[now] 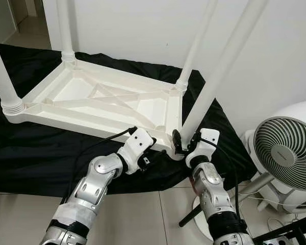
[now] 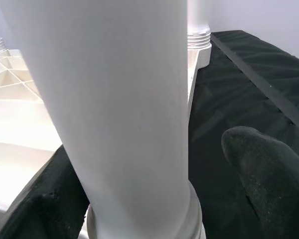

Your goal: Building children table

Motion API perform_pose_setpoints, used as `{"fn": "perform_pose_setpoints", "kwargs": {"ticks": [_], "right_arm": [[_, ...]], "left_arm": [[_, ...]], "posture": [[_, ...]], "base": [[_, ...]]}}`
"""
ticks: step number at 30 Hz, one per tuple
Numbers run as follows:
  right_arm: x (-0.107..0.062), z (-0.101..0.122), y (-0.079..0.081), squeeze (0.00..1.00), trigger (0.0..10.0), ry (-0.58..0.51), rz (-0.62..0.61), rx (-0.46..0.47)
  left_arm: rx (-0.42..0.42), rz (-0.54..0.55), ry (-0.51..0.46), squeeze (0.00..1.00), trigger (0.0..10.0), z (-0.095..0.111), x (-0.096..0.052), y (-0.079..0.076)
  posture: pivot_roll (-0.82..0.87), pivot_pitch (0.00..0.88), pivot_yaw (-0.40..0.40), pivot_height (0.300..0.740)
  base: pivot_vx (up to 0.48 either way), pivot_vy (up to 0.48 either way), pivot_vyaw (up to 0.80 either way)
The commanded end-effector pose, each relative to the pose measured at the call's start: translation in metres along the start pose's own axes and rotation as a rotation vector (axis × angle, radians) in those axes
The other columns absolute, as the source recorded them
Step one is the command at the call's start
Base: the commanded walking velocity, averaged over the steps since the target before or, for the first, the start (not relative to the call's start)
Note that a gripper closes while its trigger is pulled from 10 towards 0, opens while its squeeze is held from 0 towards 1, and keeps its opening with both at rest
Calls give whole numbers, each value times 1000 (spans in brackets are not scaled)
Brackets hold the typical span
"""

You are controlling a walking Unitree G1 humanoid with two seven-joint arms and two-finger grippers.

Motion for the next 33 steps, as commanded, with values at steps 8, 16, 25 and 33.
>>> {"fn": "perform_pose_setpoints", "kwargs": {"ticks": [8,16,25,33], "right_arm": [[-6,5,-13,0,10000,-18,231,-172],[-4,5,-19,0,10000,20,364,-257],[4,1,-13,0,5765,62,481,-270],[10,-13,-4,0,0,130,546,-278]], "left_arm": [[-49,261,-27,0,10000,-25,-1,14],[-35,198,-34,0,10000,-27,2,-1],[-9,128,-89,0,10000,-13,6,-8],[25,67,-110,0,10000,-3,11,-27]], "posture": [[93,0,-143,740],[92,0,-142,740],[100,0,-143,740],[111,0,-145,740]], "base": [[0,0,0],[0,0,0],[0,0,0],[0,0,0]]}}
Point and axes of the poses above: a point about 5 cm out from each wrist's last joint towards the gripper, its own x axis pointing out of the wrist towards the gripper, its own z axis along the axis of the wrist's last joint, y = z × x, the point moved 5 cm from there along x, pointing out of the wrist towards the gripper, and after that the axes turned 1 degree about -x, right-handed, at the moved point
